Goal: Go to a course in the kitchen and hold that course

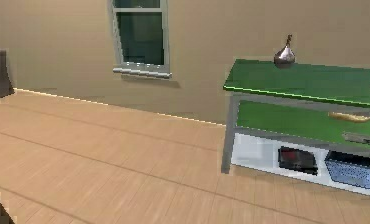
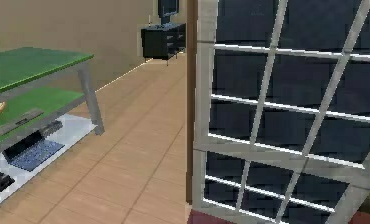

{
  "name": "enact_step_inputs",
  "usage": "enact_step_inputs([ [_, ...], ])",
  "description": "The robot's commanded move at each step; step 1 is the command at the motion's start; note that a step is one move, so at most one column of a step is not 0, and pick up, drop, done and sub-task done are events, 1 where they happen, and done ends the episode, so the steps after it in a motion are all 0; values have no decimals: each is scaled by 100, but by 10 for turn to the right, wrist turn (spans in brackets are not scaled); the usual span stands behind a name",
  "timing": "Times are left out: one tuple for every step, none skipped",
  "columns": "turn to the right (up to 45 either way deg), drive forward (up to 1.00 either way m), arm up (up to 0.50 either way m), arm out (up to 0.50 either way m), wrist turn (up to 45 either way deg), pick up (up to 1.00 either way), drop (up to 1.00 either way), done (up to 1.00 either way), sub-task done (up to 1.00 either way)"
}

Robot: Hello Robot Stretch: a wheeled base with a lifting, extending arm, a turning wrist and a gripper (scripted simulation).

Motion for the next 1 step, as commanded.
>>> enact_step_inputs([
  [0, 55, 0, 0, 0, 0, 0, 0, 0],
])
